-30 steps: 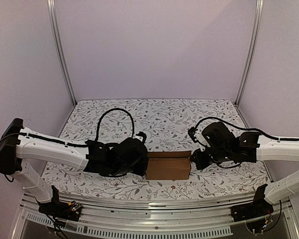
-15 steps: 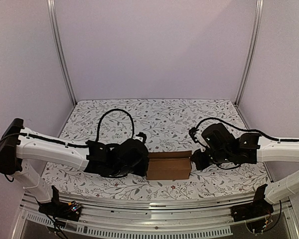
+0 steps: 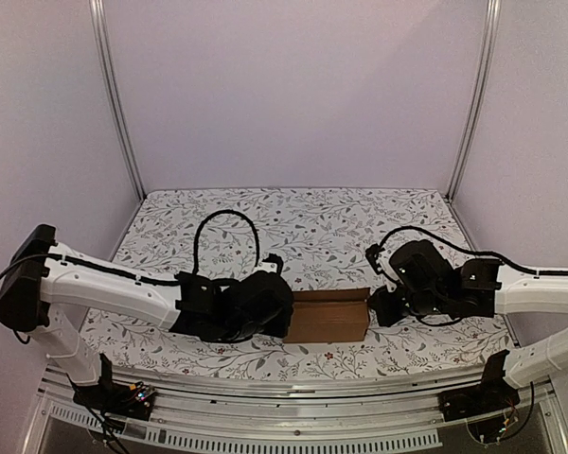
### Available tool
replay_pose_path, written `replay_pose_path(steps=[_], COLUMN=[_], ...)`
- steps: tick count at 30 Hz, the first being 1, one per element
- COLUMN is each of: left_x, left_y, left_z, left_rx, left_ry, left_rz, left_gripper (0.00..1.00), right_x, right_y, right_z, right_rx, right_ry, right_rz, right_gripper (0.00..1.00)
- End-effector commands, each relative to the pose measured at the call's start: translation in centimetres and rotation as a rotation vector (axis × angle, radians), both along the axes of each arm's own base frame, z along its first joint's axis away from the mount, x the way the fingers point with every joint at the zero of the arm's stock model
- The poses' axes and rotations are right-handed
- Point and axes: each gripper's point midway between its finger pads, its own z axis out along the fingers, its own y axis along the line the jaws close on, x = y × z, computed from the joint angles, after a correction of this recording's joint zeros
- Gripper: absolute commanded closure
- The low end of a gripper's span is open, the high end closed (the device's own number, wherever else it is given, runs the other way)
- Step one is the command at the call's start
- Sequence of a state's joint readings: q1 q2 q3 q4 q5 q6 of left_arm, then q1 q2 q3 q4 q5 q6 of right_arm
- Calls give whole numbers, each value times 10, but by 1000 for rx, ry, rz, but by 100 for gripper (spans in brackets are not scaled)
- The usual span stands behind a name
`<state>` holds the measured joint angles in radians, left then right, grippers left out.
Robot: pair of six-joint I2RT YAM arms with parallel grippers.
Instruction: Fold the paper box
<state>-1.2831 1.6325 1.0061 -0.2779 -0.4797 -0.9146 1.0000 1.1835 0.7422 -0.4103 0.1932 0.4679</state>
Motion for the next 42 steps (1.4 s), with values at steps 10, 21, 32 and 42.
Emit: replay_pose_path(steps=[10, 21, 32, 42], left_x=[-41, -53, -53, -52], left_y=[17, 23, 18, 16], left_z=[-74, -86, -88, -87], left_rx=[219, 280, 296, 297], left_ry=[179, 197, 189, 181], left_rz=[-59, -64, -78, -85], left_gripper=[100, 100, 100, 100], right_x=[-6, -4, -6, -10], right_y=[4, 3, 13, 30], right_z=[6, 16, 25, 20], right_rx=[49, 76, 163, 248], right_ry=[-18, -38, -11, 52], right_rz=[9, -10, -22, -25], right_gripper=[100, 100, 100, 100])
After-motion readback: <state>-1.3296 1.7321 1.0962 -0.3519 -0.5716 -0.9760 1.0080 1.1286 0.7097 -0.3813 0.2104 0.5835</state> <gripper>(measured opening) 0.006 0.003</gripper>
